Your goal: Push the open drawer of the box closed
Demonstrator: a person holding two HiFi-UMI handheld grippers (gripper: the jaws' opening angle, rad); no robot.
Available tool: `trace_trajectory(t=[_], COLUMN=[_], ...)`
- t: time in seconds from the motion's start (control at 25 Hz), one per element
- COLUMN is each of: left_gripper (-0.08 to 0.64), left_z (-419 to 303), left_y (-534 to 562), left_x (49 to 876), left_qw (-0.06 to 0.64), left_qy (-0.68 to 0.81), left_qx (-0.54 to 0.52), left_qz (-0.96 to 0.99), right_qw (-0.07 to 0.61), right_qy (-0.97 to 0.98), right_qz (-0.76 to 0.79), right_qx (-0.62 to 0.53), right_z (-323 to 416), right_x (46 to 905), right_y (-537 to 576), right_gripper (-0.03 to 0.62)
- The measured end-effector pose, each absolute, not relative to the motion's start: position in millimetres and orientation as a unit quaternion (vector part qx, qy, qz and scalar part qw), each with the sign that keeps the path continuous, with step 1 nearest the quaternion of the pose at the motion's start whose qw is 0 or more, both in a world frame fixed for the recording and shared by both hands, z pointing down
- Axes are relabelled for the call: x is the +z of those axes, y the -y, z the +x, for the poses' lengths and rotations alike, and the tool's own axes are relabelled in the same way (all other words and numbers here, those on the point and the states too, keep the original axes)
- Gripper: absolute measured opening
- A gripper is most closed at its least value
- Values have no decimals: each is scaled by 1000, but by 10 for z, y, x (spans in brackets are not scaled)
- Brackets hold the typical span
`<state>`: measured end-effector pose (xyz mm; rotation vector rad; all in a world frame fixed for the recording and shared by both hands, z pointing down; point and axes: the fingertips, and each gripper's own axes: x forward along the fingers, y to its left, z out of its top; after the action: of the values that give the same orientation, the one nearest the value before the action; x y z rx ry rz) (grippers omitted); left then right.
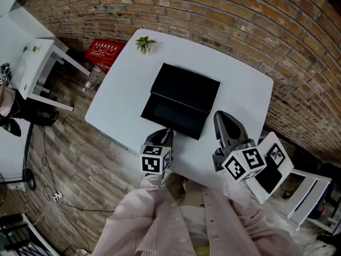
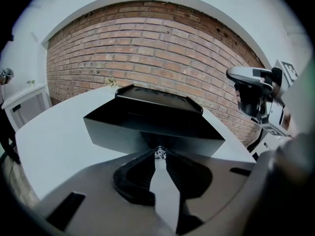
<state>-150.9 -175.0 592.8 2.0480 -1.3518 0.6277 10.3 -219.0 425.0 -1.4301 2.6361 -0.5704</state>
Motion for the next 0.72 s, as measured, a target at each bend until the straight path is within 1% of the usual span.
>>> trace_trajectory(t=[0.72], left_gripper=[64], left_z=[-1424], left_y=[1990], left_x=[5931], left_qw=[296], left_qy=[503], left_qx=[240], left_qz=[776], right_qw=[36], right_qy=[-858], right_qz=[-478], right_qx=[-186], right_z=[189], right_x=[4314], right_y=[2267], right_gripper=[3])
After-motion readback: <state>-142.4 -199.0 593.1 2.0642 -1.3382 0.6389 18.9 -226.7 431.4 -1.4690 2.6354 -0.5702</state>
